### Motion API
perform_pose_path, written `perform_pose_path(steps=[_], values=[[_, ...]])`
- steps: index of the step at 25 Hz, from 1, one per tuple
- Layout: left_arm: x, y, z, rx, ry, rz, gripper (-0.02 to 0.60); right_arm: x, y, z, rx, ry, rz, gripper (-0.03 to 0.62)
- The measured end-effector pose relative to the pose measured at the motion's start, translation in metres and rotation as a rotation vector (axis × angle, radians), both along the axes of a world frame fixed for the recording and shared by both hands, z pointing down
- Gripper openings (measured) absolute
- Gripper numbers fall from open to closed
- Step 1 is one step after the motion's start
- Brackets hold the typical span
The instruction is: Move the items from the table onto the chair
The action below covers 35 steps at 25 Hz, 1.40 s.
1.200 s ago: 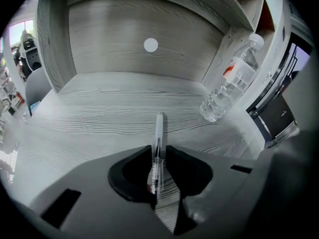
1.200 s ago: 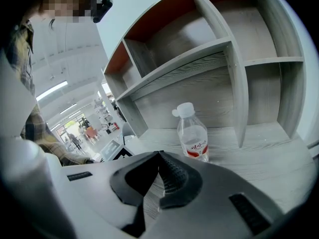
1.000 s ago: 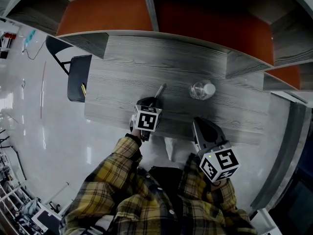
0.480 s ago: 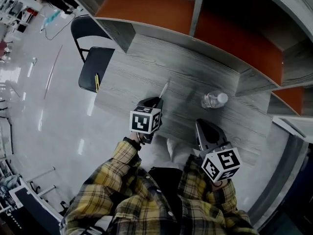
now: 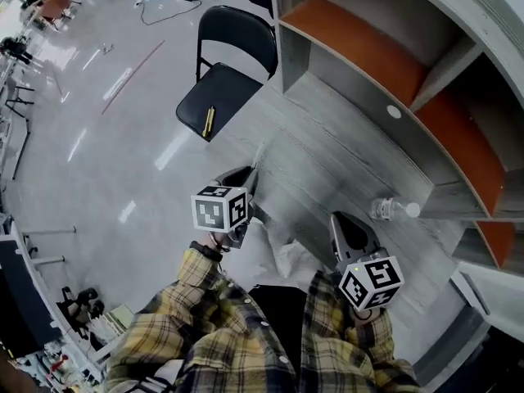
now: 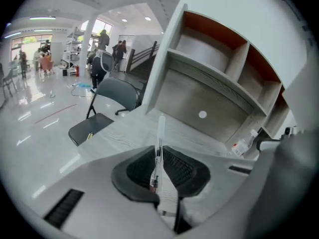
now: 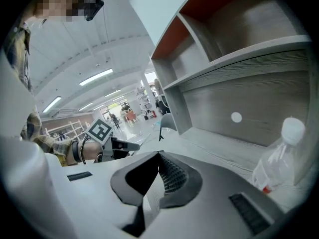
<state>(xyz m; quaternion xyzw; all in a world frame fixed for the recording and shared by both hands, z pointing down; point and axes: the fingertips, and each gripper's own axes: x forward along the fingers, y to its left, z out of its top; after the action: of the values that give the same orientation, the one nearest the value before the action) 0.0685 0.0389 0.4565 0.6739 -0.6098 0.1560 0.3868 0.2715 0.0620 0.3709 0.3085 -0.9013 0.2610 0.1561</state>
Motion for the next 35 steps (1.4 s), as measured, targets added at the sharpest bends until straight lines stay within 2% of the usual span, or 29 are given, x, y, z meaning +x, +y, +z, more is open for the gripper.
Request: perform_pose_path(steps=[5,8,14,18,20,23,27,31,35], values=[[-0.087,0.007,0.001,0.012,0.012,-0.122,0.052,-0.059,-0.007,0.005,-0.008,0.016,-0.042,0.017],[-0.142,-0.001,0.005,0.007,0.018,-0.147,0.052,-0.103,-0.019,0.007,-0.015,0.023,-0.036,0.017],[-0.256,-0.027,0.031,-0.034,0.006,-0.071,0.052,-0.213,-0.038,0.023,-0.026,0.045,0.044,0.017],[-0.319,-0.051,0.069,-0.087,-0.001,0.027,0.052,-0.293,-0.047,0.053,-0.068,0.063,0.1,0.017],[-0.342,-0.064,0.098,-0.128,0.023,0.056,0.052,-0.327,-0.054,0.067,-0.09,0.08,0.13,0.017],[-0.359,-0.083,0.149,-0.195,0.063,0.092,0.052,-0.368,-0.069,0.083,-0.1,0.1,0.177,0.017],[-0.36,-0.107,0.223,-0.252,0.079,0.109,0.052,-0.405,-0.095,0.097,-0.088,0.073,0.219,0.017],[-0.357,-0.133,0.287,-0.292,0.098,0.098,0.052,-0.432,-0.123,0.119,-0.075,0.053,0.215,0.017],[-0.351,-0.152,0.336,-0.332,0.097,0.122,0.052,-0.449,-0.142,0.144,-0.073,0.07,0.2,0.017]])
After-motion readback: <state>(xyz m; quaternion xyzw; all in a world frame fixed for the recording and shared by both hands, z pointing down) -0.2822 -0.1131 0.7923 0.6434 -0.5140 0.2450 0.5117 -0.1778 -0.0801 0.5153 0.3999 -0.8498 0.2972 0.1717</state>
